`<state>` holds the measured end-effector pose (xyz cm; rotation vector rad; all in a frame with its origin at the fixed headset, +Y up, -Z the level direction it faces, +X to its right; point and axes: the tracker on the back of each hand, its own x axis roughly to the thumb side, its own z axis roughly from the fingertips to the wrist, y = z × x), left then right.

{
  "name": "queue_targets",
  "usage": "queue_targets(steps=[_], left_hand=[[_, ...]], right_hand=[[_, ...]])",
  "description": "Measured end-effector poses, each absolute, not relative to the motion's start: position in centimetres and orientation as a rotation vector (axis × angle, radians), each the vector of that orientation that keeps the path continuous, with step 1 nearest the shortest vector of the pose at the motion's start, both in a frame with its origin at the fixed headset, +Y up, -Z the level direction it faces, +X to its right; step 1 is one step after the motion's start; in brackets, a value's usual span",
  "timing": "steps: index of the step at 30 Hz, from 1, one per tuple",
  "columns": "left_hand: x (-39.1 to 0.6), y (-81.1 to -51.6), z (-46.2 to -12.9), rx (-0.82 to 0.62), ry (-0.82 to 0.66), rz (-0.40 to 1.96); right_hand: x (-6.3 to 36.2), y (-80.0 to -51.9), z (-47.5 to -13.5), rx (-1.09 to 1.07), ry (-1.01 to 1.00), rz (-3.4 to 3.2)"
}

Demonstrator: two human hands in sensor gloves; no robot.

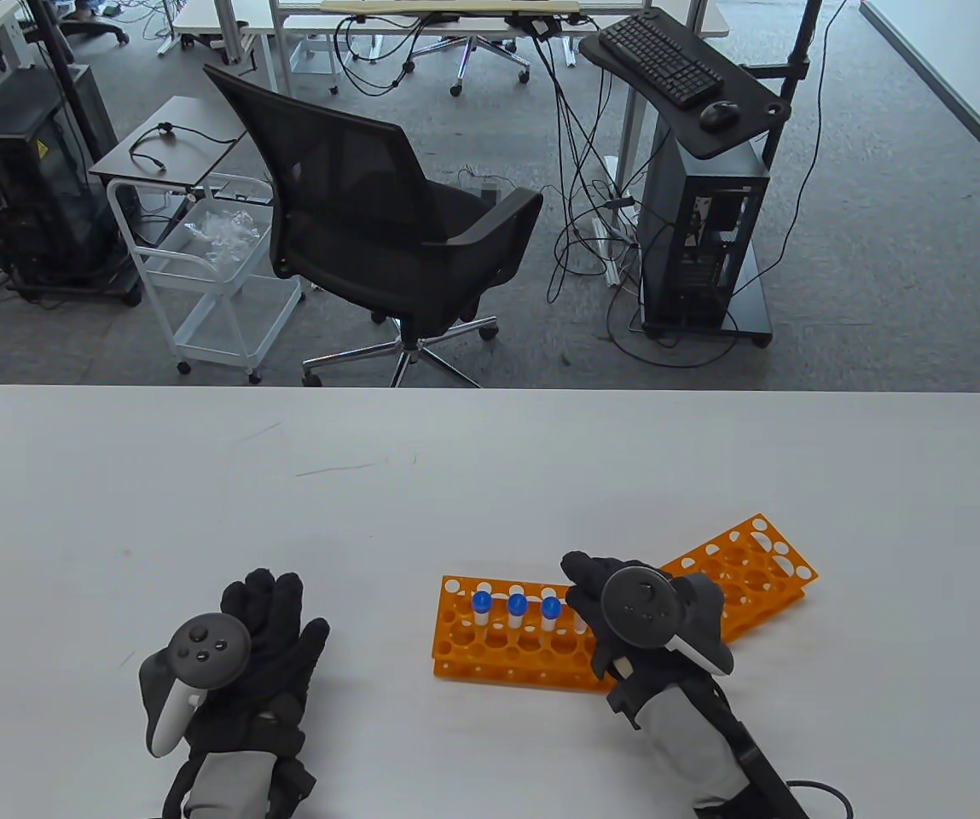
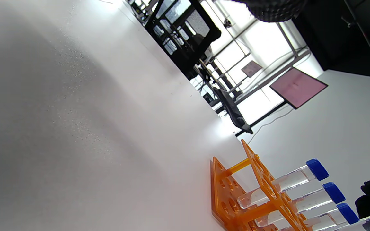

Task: Transfer 4 test tubes between racks (Right hand only)

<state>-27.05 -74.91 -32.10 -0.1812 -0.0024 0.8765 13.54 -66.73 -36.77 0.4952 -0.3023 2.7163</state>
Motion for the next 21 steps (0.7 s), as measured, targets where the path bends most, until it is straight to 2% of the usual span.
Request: queue_targets(steps=[21], left_hand=[[-27.0,-75.0,-32.1,-0.182,-0.004,0.872]], right_hand=[[13.3,-68.2,-37.3,0.486,-0.224,2.759]])
